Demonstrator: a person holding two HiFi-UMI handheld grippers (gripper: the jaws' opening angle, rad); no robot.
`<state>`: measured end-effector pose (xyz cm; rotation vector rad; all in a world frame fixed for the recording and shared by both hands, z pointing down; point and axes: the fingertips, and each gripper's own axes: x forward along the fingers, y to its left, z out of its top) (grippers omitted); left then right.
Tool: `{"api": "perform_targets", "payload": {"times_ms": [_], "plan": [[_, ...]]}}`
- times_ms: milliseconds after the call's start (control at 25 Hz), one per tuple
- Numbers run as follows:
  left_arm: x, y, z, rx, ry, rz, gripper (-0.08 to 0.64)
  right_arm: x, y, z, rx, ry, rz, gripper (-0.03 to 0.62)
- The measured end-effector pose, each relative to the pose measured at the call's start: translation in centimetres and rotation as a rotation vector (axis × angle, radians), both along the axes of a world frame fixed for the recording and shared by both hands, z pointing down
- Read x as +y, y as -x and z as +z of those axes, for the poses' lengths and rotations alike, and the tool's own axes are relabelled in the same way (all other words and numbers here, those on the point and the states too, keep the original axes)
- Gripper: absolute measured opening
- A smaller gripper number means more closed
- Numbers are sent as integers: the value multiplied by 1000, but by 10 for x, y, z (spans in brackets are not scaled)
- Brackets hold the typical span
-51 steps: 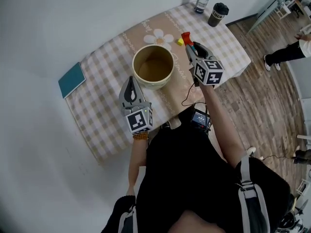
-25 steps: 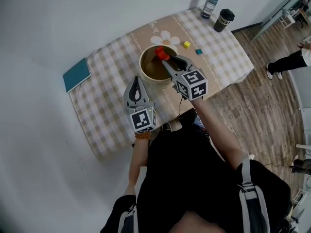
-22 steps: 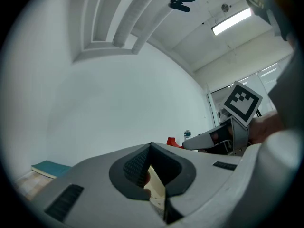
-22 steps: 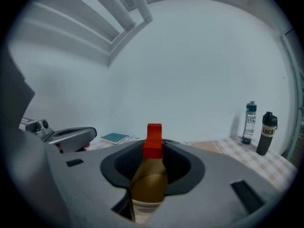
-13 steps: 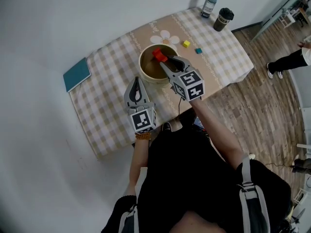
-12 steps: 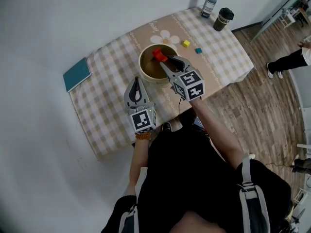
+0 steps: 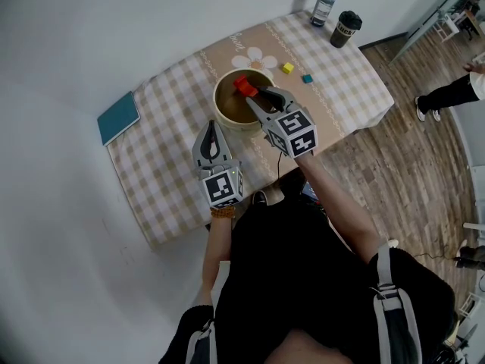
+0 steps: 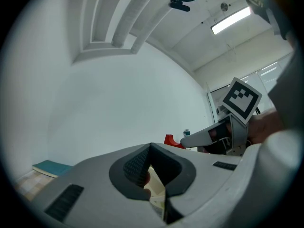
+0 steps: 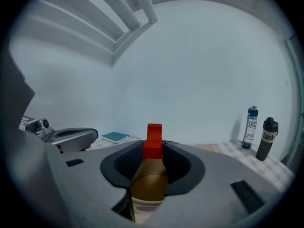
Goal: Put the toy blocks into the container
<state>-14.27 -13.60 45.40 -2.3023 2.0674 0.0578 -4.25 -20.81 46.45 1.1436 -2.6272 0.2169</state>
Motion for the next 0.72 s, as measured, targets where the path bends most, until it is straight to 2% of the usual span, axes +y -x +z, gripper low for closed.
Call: {"api": "perform_targets", "payload": {"times_ms": [120, 160, 200, 720], "plan": [[0, -1, 0, 1, 1, 2, -2, 2, 3, -10, -30, -50, -31, 143], [-1, -1, 0, 0, 2, 1, -2, 3, 4, -13, -43, -62, -43, 218], [-1, -1, 1, -1, 3, 1, -2, 3, 5, -14, -54, -66, -53, 249], [-5, -11, 2, -7, 12, 15, -2, -3, -14, -15, -66, -77, -21, 247]]}}
